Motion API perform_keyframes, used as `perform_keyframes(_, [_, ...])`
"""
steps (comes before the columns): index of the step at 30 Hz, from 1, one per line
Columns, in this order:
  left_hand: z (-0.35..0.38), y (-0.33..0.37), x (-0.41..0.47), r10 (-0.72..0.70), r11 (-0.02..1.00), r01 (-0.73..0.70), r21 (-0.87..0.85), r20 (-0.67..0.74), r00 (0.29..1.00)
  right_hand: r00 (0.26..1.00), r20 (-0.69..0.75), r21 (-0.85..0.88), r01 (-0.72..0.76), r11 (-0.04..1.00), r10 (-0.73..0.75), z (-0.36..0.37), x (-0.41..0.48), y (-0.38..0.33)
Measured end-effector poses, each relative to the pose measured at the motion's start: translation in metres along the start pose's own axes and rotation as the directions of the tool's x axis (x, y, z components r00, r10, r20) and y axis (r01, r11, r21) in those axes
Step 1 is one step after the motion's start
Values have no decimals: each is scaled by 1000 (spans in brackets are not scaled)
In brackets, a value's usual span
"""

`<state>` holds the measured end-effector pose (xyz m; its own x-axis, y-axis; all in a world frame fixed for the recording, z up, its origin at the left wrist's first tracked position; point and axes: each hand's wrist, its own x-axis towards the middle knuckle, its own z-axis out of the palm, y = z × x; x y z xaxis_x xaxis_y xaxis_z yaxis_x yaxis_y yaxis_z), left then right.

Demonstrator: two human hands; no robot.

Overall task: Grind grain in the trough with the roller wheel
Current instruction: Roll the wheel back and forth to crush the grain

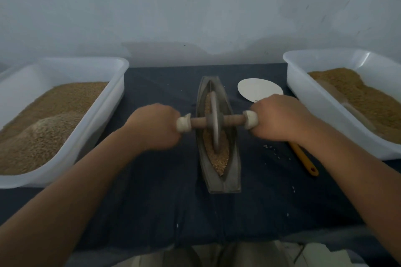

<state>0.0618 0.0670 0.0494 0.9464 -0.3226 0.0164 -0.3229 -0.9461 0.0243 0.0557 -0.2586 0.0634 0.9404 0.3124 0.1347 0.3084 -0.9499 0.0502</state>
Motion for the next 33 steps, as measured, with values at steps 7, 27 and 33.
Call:
perform_keyframes(7, [5,0,20,-66,998,65,-18,-32,997,991,-135,-92,-23,995,11,8,27,-1])
perform_keyframes(27, [-8,4,59,-172,984,175,14,-115,978,978,-194,-124,-95,988,69,6,54,-6])
perform_keyframes(33, [-14,8,14,36,995,-30,91,-57,998,988,134,68,-87,994,77,3,10,3])
